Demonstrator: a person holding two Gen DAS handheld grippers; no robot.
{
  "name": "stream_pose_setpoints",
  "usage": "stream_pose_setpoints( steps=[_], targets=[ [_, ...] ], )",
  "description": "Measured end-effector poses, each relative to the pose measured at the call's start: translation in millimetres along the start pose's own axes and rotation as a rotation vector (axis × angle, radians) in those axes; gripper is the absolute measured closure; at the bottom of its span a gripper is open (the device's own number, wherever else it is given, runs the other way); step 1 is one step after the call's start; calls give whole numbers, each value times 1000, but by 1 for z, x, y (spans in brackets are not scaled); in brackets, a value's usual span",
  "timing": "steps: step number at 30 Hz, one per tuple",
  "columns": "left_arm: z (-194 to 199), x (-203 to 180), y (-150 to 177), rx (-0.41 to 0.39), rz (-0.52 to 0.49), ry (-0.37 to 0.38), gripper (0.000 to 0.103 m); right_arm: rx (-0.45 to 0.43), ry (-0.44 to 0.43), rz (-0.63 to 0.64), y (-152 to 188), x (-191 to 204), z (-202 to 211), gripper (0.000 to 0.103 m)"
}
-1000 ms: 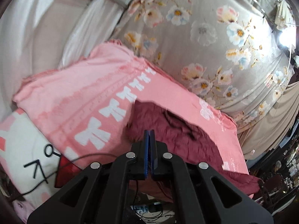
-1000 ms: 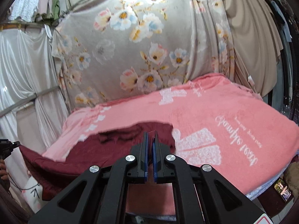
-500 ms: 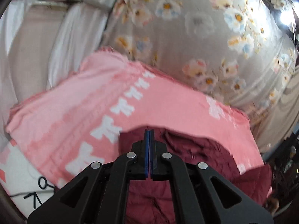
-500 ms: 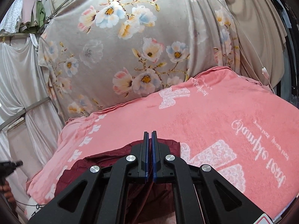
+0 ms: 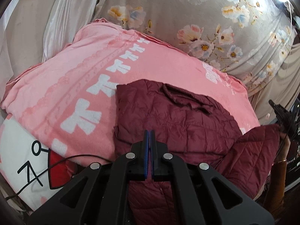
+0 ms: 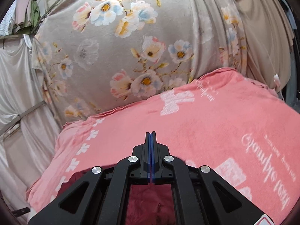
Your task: Fold large clothes
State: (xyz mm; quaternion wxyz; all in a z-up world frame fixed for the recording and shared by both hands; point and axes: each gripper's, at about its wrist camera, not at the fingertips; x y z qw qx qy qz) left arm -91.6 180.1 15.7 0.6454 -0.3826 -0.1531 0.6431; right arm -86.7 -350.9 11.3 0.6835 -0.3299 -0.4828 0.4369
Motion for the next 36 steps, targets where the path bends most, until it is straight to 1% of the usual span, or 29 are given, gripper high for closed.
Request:
stream_pose_setpoints(
  steps=[1, 2, 4, 5, 6, 7, 8, 9, 12, 14, 17, 19, 20, 21, 23, 24, 25, 26, 27, 28, 29, 31, 33, 35, 36],
  targets=[
    [-3, 0, 6, 9, -10, -10, 101, 2, -13, -1, 9, 1, 3, 103],
    [-7, 1, 13, 23, -14, -23, 94, -1, -30, -8, 14, 2, 4, 103],
    [-15, 4, 24, 50, -17, -40, 89, -36, -71, -40, 25, 4, 13, 94],
    [-20, 5, 31, 77, -21, -42, 89, -45, -74, -55, 30, 5, 18, 87],
    [-23, 6, 35, 91, -26, -49, 89, -51, -77, -68, 34, 6, 25, 77],
    [-24, 5, 38, 96, -33, -58, 89, -56, -74, -75, 37, 5, 32, 69],
    [-23, 4, 40, 91, -39, -57, 89, -58, -64, -74, 40, 4, 39, 55],
    [-22, 2, 39, 82, -52, -45, 89, -44, -48, -56, 44, 3, 47, 49],
    [-25, -11, 35, 71, -103, -22, 88, 49, 23, 37, 52, -1, 64, 46],
    [-32, -17, 32, 86, -118, 5, 88, 145, 98, 79, 65, -10, 77, 44],
    [-37, -24, 30, 91, -124, 33, 88, 268, 194, 90, 89, -31, 99, 43],
    [-40, -29, 31, 98, -129, 47, 87, 323, 235, 74, 106, -45, 113, 43],
    [-41, -30, 33, 104, -127, 50, 85, 342, 244, 60, 112, -50, 119, 43],
    [-41, -30, 35, 109, -125, 53, 83, 356, 247, 47, 118, -55, 124, 43],
    [-38, -30, 40, 120, -123, 58, 69, 389, 259, 30, 133, -64, 137, 43],
    [-35, -28, 45, 127, -126, 56, 67, 399, 258, 30, 140, -67, 144, 43],
    [-32, -27, 49, 130, -127, 50, 62, 407, 253, 28, 145, -68, 148, 43],
    [-27, -25, 54, 134, -127, 39, 53, 417, 244, 23, 154, -71, 153, 41],
    [-24, -23, 58, 136, -125, 33, 49, 424, 241, 21, 162, -72, 156, 39],
    [-20, -20, 64, 140, -121, 27, 42, 431, 241, 23, 167, -74, 157, 39],
    [-18, -18, 69, 146, -119, 19, 39, 440, 245, 29, 175, -77, 159, 39],
    [-17, -9, 85, 180, -105, 8, 35, 451, 254, 35, 188, -84, 161, 39],
    [-21, 0, 100, 228, -70, 17, 35, 455, 249, -2, 203, -97, 161, 39],
    [-26, 7, 115, 266, -45, 23, 35, 462, 249, -33, 210, -107, 156, 39],
    [-26, 8, 120, 273, -40, 22, 35, 468, 259, -38, 215, -113, 152, 39]
  ],
)
Point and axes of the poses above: each gripper's, at about its wrist camera, not at the fingertips, and z roughly against the way its jaws point, x to its left, y to its underside, and after that the axes turned 1 degree about x, right-handed
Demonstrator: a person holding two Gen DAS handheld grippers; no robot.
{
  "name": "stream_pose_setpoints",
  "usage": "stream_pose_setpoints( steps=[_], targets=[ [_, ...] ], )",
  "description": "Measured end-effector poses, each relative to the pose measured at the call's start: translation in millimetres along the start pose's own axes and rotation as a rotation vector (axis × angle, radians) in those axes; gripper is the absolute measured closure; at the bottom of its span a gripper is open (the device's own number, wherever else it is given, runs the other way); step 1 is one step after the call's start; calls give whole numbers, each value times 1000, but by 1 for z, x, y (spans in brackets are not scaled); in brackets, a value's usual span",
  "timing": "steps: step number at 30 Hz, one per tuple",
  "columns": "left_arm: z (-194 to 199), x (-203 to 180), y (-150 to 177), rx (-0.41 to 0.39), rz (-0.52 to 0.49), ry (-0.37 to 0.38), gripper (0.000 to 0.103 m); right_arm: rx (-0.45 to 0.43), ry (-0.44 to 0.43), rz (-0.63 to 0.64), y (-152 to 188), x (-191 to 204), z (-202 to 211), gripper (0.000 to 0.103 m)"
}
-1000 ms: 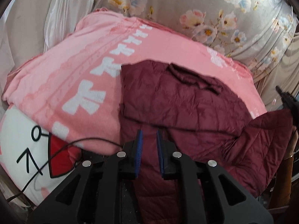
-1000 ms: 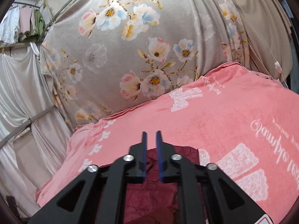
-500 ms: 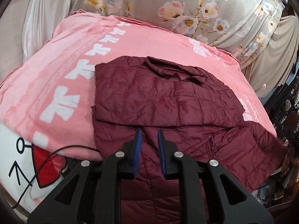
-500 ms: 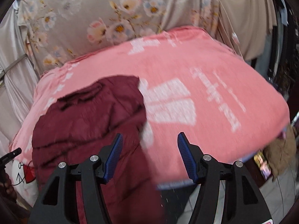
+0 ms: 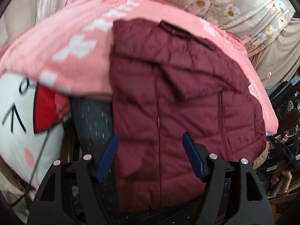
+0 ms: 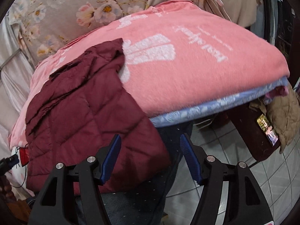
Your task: Fold large clothes
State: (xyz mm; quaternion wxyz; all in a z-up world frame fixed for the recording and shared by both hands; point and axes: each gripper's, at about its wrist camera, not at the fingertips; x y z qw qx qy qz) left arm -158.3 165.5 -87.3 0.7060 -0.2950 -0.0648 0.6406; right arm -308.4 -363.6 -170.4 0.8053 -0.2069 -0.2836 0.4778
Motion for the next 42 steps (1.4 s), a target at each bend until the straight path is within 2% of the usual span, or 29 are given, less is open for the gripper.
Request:
stream_pose_setpoints(
  steps=[3, 4, 6, 7, 9, 13, 15, 17, 18, 21, 25, 27, 30, 32, 35, 38, 42],
  targets=[
    [-6, 2, 13, 17, -6, -3, 35, 14, -16, -20, 3, -5, -12, 40],
    [-8, 2, 18, 22, -6, -3, 35, 23, -41, -27, 4, -6, -16, 43],
    [-12, 1, 26, 35, -12, -9, 34, 36, -80, -27, 4, -4, -20, 75],
    [-14, 1, 28, 43, -14, -15, 34, 42, -91, -26, 4, -2, -20, 79],
    [-17, 3, 34, 61, -1, -23, 34, 28, -86, -10, 5, 4, -16, 94],
    [-21, 11, 43, 88, 42, -3, 34, -11, -82, 29, 6, 15, -4, 98],
    [-22, 10, 45, 90, 46, 16, 45, -42, -82, 46, 6, 21, 4, 99],
    [-22, 9, 44, 92, 38, 26, 100, -76, -97, 55, 2, 25, 13, 100],
    [-19, 8, 42, 84, 40, 39, 99, -102, -109, 60, 0, 30, 21, 100],
    [4, 5, 28, -11, 46, 79, 101, -179, -147, 75, -12, 45, 44, 101],
    [53, -10, -14, -210, -8, 92, 101, -320, -187, 103, -46, 65, 78, 101],
    [80, -18, -46, -342, -44, 88, 101, -394, -211, 105, -74, 75, 89, 101],
    [103, -22, -95, -491, -75, 50, 101, -449, -248, 84, -117, 85, 89, 101],
    [106, -23, -134, -549, -64, 26, 101, -470, -243, 81, -153, 95, 77, 101],
    [93, -25, -184, -556, -46, -28, 101, -451, -240, 63, -198, 113, 47, 101],
    [67, -22, -221, -520, -33, -82, 101, -395, -228, 42, -237, 129, 5, 101],
    [5, -11, -262, -418, 2, -145, 101, -296, -213, -3, -270, 142, -62, 101]
  ],
)
Point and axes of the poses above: each gripper's, at about its wrist camera, not at the fingertips, and z roughly against the way its jaws point, x to its left, y to its underside, and after that the axes turned 1 degree about x, right-handed
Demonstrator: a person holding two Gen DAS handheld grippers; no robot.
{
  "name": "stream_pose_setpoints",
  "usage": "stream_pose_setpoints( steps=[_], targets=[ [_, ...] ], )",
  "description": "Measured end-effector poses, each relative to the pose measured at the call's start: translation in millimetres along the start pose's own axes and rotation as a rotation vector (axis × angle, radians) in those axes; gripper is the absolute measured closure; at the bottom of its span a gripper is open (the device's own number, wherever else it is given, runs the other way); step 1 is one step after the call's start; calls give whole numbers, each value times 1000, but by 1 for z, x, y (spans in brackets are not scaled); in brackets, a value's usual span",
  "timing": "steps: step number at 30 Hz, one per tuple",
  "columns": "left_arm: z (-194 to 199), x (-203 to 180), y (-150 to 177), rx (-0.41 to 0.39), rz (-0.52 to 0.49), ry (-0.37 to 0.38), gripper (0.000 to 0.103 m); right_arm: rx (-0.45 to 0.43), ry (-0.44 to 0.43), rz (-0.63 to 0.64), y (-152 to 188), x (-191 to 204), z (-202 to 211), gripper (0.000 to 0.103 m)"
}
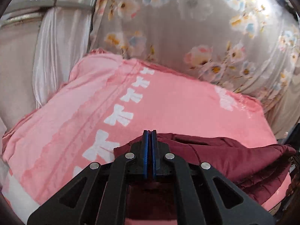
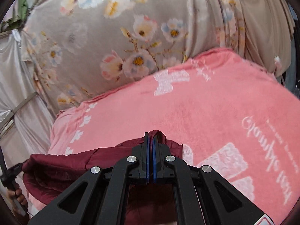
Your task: Fold large clothes
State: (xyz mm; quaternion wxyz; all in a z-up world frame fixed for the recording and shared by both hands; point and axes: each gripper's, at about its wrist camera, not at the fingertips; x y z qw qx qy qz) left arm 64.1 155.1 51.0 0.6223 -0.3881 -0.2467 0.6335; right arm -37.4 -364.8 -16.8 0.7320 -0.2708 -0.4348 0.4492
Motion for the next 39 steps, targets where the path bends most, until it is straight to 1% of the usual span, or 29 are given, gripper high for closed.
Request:
stream_pose_setpoints(
  steps=[3, 7, 9, 10, 11, 12, 13, 14, 15, 17, 19, 20, 22, 25, 27, 29, 32, 34, 37, 39],
  targets=[
    [-48, 6, 3, 67, 6, -37, 100, 49, 20, -21, 5, -6, -39, 101],
    [-95, 7, 13, 135, 4, -76, 100, 86, 36, -31, 14, -11, -71, 101],
    [-111, 6, 17, 159, 0, -98, 100, 87, 47, -21, 17, -12, -80, 100],
    [-121, 6, 21, 169, -9, -122, 99, 84, 48, -21, 17, -13, -83, 99],
    [-126, 6, 22, 170, -12, -139, 97, 79, 46, -22, 17, -14, -83, 98],
    [-131, 8, 23, 163, -11, -159, 97, 69, 45, -24, 16, -15, -82, 94],
    [-135, 10, 22, 160, -8, -172, 94, 55, 41, -28, 15, -16, -80, 91],
    [-137, 14, 23, 160, 3, -182, 84, 42, 41, -33, 13, -17, -77, 82],
    [-137, 17, 22, 156, 12, -175, 78, 21, 44, -39, 10, -18, -74, 67],
    [-130, 22, 19, 141, 31, -168, 50, -46, 45, -58, 8, -21, -56, 55],
    [-116, 24, 15, 104, 44, -155, 40, -79, 31, -71, 6, -25, -42, 54],
    [-108, 24, 14, 86, 40, -147, 36, -87, 34, -66, 7, -25, -35, 54],
    [-95, 19, 12, 69, 27, -126, 35, -88, 39, -40, 12, -22, -26, 54],
    [-86, 6, 13, 66, -7, -93, 28, -57, 48, 6, 23, -16, -26, 54],
    [-95, -3, 16, 86, -45, -95, 28, -31, 80, 56, 32, -11, -36, 52],
    [-111, -8, 19, 116, -59, -103, 28, 14, 90, 83, 39, -9, -52, 50],
    [-137, -6, 24, 180, -35, -93, 28, 81, 82, 73, 45, -13, -80, 50],
    [-156, 1, 25, 225, 8, -89, 28, 110, 80, 59, 44, -15, -98, 50],
    [-174, 13, 23, 253, 76, -88, 28, 151, 65, 2, 39, -22, -127, 49],
    [-182, 18, 19, 258, 101, -90, 28, 183, 74, -31, 34, -26, -149, 48]
  ],
)
Point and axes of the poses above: each gripper's, at about its wrist camera, not at the fingertips, and z roughly against the way its jaws point, x to its left, y to its underside, and after that the axes turned 1 degree about x, right-handed
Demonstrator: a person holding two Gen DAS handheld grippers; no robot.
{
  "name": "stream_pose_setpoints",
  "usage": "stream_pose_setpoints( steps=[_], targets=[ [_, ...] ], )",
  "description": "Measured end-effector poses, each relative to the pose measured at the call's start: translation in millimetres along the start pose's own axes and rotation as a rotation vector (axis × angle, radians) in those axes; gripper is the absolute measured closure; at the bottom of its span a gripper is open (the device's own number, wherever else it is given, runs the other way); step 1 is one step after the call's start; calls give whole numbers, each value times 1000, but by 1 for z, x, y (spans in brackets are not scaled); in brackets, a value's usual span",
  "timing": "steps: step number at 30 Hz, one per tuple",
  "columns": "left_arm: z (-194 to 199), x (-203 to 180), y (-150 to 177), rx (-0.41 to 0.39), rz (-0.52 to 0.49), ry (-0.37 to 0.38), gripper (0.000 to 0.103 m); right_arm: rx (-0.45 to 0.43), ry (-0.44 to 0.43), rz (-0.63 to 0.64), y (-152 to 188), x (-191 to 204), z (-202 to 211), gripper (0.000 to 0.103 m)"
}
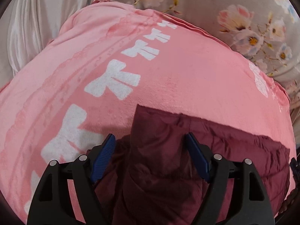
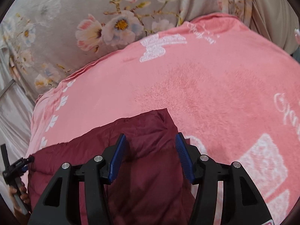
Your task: Fold large clothes
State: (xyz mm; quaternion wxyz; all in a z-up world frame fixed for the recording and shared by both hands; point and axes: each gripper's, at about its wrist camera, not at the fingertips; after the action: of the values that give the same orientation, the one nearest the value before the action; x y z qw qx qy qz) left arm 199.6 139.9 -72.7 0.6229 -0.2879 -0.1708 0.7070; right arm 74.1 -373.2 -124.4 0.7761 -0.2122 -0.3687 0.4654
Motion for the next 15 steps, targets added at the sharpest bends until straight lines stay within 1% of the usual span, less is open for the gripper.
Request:
stream_pose_setpoints(
  steps=[1, 2, 3, 4, 5, 6, 7, 8, 9, 12, 13, 14, 15],
  targets=[
    [-3, 1, -2, 6, 6, -3, 28, 7, 8, -7, -2, 0, -6, 48],
    [-8, 1, -4, 15, 14, -8, 29, 17, 12, -8, -4, 1, -14, 52],
    [-12, 2, -5, 25, 22, -4, 34, 28, 14, -6, -5, 2, -20, 64],
    [-17, 3, -4, 43, 33, 4, 47, 32, 14, -5, -4, 3, -22, 75],
    [-24, 5, -4, 70, 45, 21, 64, 34, 16, 1, -4, 5, -24, 92],
    [-28, 5, -3, 84, 55, 40, 74, 26, 12, 2, -4, 6, -21, 95],
    [-29, 4, -2, 84, 55, 39, 87, 0, 6, 3, -5, 8, -12, 95],
    [-25, 1, -1, 69, 42, 31, 94, -32, 5, 9, -7, 12, -1, 96],
    [-20, 0, -2, 54, 36, 31, 96, -84, -1, 19, -11, 17, 16, 97],
    [11, -1, -7, -37, 25, 47, 97, -182, -20, 20, -20, 27, 50, 97],
    [17, -1, -10, -50, 27, 51, 97, -187, -9, 30, -21, 29, 51, 97],
    [20, -2, -11, -64, 23, 45, 97, -177, 26, 52, -22, 31, 45, 97],
    [18, -4, -12, -67, 12, 29, 97, -151, 49, 57, -20, 30, 34, 97]
  ],
)
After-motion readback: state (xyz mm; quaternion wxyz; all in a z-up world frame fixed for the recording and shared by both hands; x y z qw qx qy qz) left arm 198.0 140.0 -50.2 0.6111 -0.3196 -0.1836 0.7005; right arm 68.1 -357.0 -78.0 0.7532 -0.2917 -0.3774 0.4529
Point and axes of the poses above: each gripper's, at about its wrist camera, not at the fingertips, and z roughly against the way its jaws point, x to its left, y to its underside, and after that the axes turned 1 degree about x, right-handed
